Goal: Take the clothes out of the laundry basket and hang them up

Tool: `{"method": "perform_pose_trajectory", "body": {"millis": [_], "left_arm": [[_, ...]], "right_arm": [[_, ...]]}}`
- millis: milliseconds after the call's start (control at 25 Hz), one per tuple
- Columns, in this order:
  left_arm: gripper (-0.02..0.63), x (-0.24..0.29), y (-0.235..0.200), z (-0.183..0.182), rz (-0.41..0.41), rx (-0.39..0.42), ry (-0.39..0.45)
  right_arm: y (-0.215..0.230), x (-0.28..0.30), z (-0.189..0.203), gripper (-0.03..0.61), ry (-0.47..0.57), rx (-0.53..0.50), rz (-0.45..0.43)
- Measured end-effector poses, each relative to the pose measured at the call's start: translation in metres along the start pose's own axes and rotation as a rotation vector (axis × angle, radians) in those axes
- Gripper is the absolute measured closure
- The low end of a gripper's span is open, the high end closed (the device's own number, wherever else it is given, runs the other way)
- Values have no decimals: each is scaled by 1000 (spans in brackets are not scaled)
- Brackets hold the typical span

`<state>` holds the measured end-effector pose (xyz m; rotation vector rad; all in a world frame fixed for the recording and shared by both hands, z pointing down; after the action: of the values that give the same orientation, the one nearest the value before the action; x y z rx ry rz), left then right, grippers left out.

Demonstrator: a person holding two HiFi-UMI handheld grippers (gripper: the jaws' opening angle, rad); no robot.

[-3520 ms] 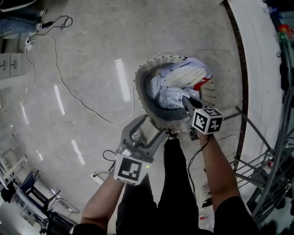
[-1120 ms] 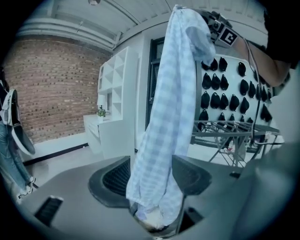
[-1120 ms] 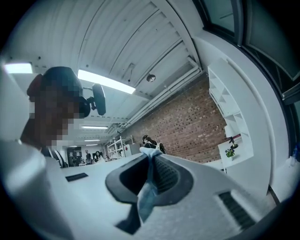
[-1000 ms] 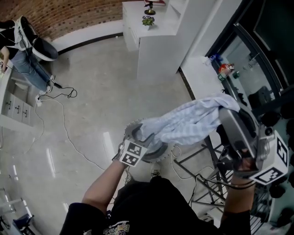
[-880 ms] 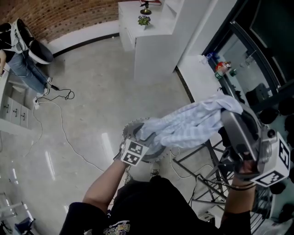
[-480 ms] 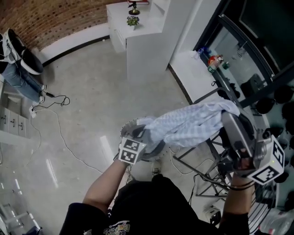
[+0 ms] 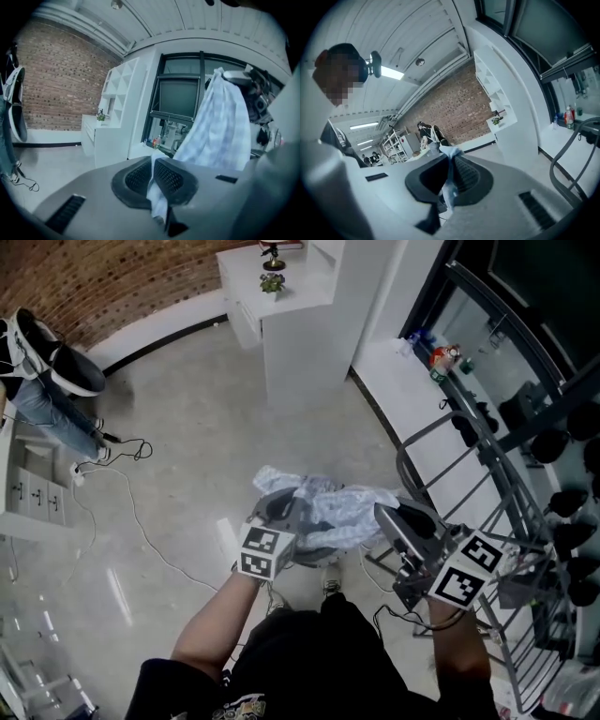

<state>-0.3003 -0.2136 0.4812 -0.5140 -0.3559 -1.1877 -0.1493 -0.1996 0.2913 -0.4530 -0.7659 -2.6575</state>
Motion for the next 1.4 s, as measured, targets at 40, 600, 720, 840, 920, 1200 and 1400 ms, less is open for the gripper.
{"method": "perform_pose_trajectory", "body": {"millis": [40,600,720,840,920,1200,1400], "left_arm": [[603,-5,0,-4,-1,-7,19],[603,-71,16,-62,23,52,230],[603,-77,11,-63,9,17,247],[603,-83,2,-62,-13,-41,259],[603,-88,-1,-62,-21,-64,270],[603,-102,7,-68,-45,-84,305],[603,-114,6,-66,-77,-109,320]], "right_arm": [[3,4,10,558,-18,-1,14],[37,36,80,323,-197,20,92],[37,32,83,288,-226,10,92],[42,27,94,265,-299,11,119],[45,23,101,264,-317,24,130],[49,5,113,256,-401,-10,177],[61,-2,137,239,-532,-86,207]]}}
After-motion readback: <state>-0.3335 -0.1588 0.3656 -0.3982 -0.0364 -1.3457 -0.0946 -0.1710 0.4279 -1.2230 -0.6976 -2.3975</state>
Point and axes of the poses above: the fingertips, and each gripper's own axes: x forward along the fingers, y to its right, z out of its underside, the point moved 3 cm from there along -x, backward along the fingers, and after that the axes turned 14 degrees about -y, right-handed, at the moved point
